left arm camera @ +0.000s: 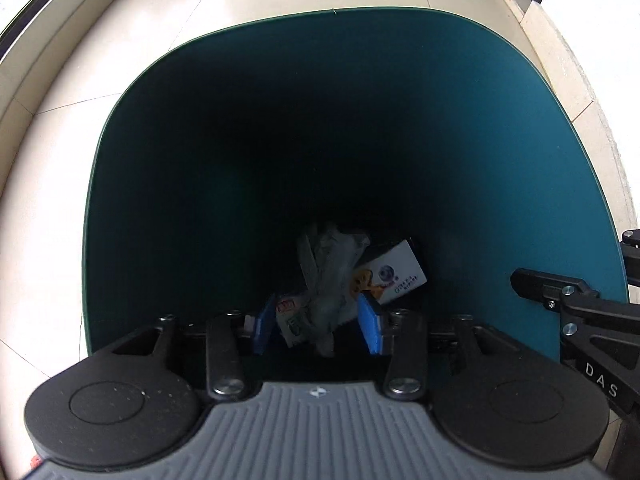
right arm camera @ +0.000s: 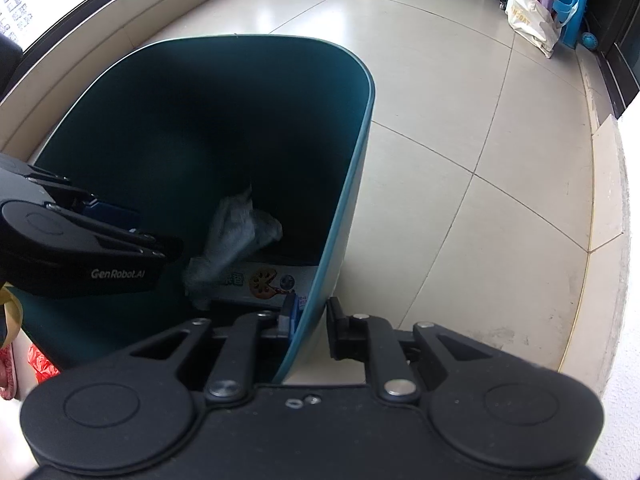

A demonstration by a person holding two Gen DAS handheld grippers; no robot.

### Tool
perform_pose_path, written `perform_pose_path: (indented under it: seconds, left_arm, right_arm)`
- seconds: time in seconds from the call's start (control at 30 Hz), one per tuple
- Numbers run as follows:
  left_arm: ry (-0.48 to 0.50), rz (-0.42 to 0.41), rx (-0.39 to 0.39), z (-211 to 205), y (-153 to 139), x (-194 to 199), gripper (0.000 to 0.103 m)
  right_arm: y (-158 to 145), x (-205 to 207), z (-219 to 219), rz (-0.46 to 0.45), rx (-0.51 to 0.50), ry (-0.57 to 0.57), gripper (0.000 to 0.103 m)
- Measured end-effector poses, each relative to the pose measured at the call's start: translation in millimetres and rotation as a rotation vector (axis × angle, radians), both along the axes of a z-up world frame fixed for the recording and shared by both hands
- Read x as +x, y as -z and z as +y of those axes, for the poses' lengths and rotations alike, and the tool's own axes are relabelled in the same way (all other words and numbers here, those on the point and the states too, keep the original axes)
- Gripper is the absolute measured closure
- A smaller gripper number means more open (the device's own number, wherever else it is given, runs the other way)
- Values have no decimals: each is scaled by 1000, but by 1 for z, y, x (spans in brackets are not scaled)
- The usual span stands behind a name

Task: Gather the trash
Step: 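Carry the grey bag into the bin and open the left tool, then move the left tool back to the red mesh fruit net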

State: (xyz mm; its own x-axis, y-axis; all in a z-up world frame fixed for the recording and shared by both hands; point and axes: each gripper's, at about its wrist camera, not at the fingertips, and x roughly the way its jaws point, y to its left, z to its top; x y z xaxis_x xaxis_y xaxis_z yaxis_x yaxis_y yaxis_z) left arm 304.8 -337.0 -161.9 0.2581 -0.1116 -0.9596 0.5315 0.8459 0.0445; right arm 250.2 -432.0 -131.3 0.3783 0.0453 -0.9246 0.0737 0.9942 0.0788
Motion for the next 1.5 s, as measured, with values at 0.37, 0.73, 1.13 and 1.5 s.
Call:
perform_pose_path:
  seconds: [0.37,0.73,1.13,1.5]
  left_arm:
    - [17,-85,-60,32,-32,-28,50]
    - [-32,-124,-178,90,-83,-40,48]
    - [-134,-177,-231,148,-110,-49,36]
    - [-292,-130,-133,233,-65,-29,36]
  right_arm:
    - [-1,0,0,1,2,1,89]
    - [0,1,1,3,3,0,89]
    - [1,2,2,8,0,5,89]
    - [1,4,4,15,-11,-1,89]
